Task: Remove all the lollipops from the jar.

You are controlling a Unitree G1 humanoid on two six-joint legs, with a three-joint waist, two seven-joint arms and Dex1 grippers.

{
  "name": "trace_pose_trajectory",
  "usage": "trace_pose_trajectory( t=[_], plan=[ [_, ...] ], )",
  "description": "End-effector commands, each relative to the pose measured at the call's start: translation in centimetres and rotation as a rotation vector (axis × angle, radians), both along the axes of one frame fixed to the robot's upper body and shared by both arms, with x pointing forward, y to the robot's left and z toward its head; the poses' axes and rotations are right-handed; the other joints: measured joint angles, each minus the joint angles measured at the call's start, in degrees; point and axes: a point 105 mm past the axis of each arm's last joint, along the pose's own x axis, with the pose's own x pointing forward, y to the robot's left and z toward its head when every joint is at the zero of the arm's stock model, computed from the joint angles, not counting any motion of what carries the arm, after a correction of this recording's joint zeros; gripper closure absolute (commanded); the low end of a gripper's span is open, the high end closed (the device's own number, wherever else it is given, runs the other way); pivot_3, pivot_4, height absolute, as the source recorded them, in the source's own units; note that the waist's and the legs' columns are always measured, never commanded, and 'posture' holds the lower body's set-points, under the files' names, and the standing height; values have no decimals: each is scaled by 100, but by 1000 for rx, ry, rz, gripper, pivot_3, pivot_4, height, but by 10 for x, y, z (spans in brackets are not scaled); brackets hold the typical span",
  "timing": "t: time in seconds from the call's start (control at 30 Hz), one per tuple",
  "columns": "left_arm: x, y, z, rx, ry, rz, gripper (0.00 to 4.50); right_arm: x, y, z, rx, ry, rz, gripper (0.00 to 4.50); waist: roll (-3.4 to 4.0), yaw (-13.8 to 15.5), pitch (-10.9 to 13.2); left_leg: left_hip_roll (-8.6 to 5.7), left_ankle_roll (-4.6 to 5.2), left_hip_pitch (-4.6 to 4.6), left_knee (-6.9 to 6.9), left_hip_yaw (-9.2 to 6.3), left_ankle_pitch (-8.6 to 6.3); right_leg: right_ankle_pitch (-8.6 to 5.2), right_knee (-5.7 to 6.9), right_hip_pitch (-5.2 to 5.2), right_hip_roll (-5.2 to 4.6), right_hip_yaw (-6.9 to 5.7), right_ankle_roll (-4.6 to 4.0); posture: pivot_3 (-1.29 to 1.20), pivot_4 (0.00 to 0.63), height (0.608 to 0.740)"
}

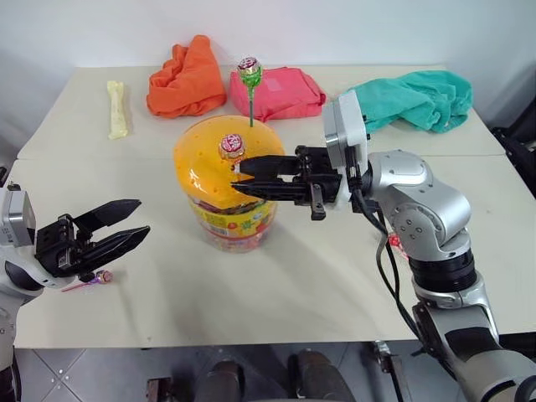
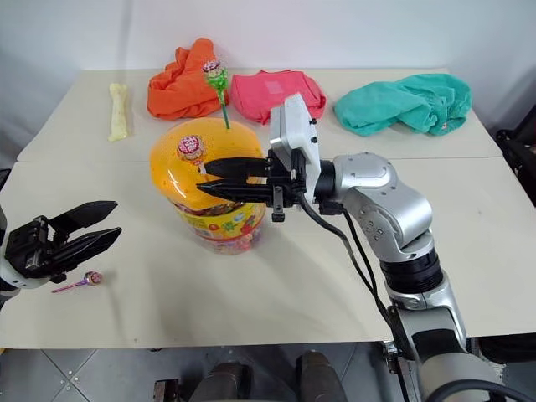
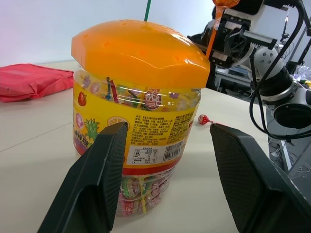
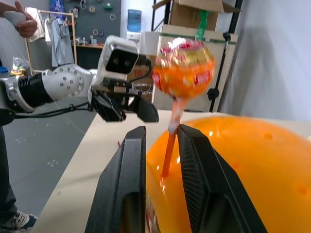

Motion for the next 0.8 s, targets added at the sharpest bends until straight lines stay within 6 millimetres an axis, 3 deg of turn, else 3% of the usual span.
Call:
trace_pose_trajectory(
  t=[0.03,0.13,0.23,0.33,0.43,0.5,0.53,0.63,0.7,0.8],
  plan=[
    [-3,-2,10,0,-59,-8,1619,-3,0,14,53,-36,5,3853,0,-3,0,-1,0,0,0,0,0,0,3,-4,-1,0,0,0,150,740],
    [-3,-5,12,2,-69,-24,1619,-3,0,20,103,-13,11,4480,0,-9,0,-1,0,-1,0,1,0,0,3,-6,-1,0,0,0,150,740],
    [-3,-9,15,4,-81,-48,1619,0,-11,31,178,-6,3,4480,0,-15,0,-2,-1,-6,0,5,1,0,8,-15,-2,0,0,0,150,740],
    [-4,-15,18,13,-94,-81,1619,8,-34,50,299,25,-36,4480,0,-11,0,-2,-1,-6,1,5,1,0,10,-15,-3,0,-1,0,150,740],
    [-9,-25,20,44,-99,-139,1619,29,-78,68,363,16,-220,4480,0,10,0,-4,-1,-8,2,5,1,0,10,-15,-5,0,-1,0,150,740],
    [-13,-32,18,79,-94,-182,1619,43,-114,67,297,-9,-386,4480,0,39,0,-14,-1,-11,1,5,1,0,11,-16,-13,0,-1,0,150,740],
    [-15,-34,17,95,-90,-198,1619,50,-133,60,230,-8,-475,4480,0,48,0,-20,0,-11,0,4,0,0,12,-16,-18,0,-1,0,150,740],
    [-19,-39,12,125,-79,-238,1619,70,-206,9,-110,5,-805,4480,-2,74,-1,-29,10,-13,-6,9,-2,0,8,-17,-27,2,-1,0,150,740],
    [-20,-40,7,142,-72,-250,1619,69,-240,-24,-305,32,-913,4480,-3,85,-1,-29,20,-13,-7,15,-6,0,5,-13,-27,5,-1,0,150,740],
    [-19,-40,1,143,-63,-249,1619,61,-280,-63,-450,156,-1041,4480,0,34,0,-26,30,-20,-4,49,-5,0,4,-9,-23,17,0,0,150,740]
  ],
)
